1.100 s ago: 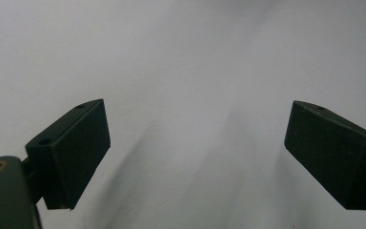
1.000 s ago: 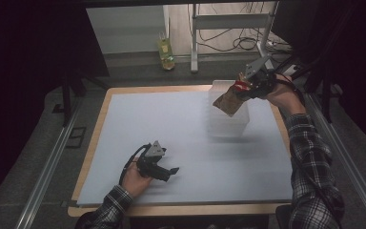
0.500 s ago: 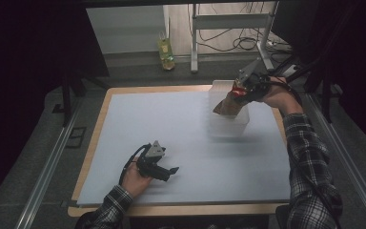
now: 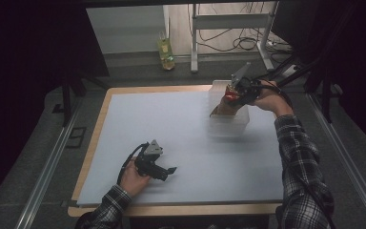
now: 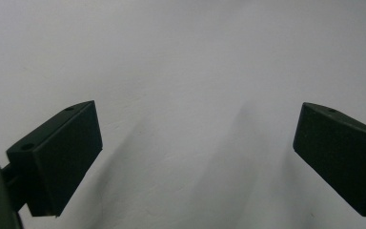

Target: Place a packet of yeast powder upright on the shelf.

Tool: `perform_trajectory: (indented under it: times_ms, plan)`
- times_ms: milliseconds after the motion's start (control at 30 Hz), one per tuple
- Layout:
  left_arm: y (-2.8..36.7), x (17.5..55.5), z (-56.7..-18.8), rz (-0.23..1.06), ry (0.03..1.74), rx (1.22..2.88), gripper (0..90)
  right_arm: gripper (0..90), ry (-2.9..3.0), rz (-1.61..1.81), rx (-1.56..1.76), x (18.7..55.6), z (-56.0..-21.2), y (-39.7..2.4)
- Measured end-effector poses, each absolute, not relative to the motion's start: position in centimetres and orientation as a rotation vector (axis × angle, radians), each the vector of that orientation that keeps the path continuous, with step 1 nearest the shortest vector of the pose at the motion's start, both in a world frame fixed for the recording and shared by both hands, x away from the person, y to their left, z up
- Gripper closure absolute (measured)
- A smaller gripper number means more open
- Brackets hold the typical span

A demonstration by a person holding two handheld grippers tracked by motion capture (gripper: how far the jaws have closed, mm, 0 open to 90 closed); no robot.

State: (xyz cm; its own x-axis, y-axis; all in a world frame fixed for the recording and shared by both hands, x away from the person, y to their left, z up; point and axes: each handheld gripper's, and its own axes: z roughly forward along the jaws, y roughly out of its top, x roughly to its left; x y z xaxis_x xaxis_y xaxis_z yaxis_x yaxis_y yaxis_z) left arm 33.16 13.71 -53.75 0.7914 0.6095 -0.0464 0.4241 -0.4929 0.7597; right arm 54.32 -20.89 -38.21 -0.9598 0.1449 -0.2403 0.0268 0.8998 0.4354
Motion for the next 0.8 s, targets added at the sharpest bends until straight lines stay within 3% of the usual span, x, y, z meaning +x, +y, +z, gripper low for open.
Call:
perform_trajectory:
  times_ms: [467, 700, 800]
  plan:
    - [14.2, 33.3, -53.8, 0.228, 0.767, 2.106, 0.0, 64.3, 2.785, 0.764, 0.186, 54.5, -39.5, -20.1]
    - [14.3, 33.3, -53.7, 0.184, 0.748, 2.065, 0.0, 43.7, 2.746, 0.769, 0.224, 54.1, -39.1, -19.8]
    - [14.1, 33.1, -53.5, 0.194, 0.734, 2.081, 0.0, 39.1, 2.741, 0.782, 0.234, 54.1, -39.1, -19.8]
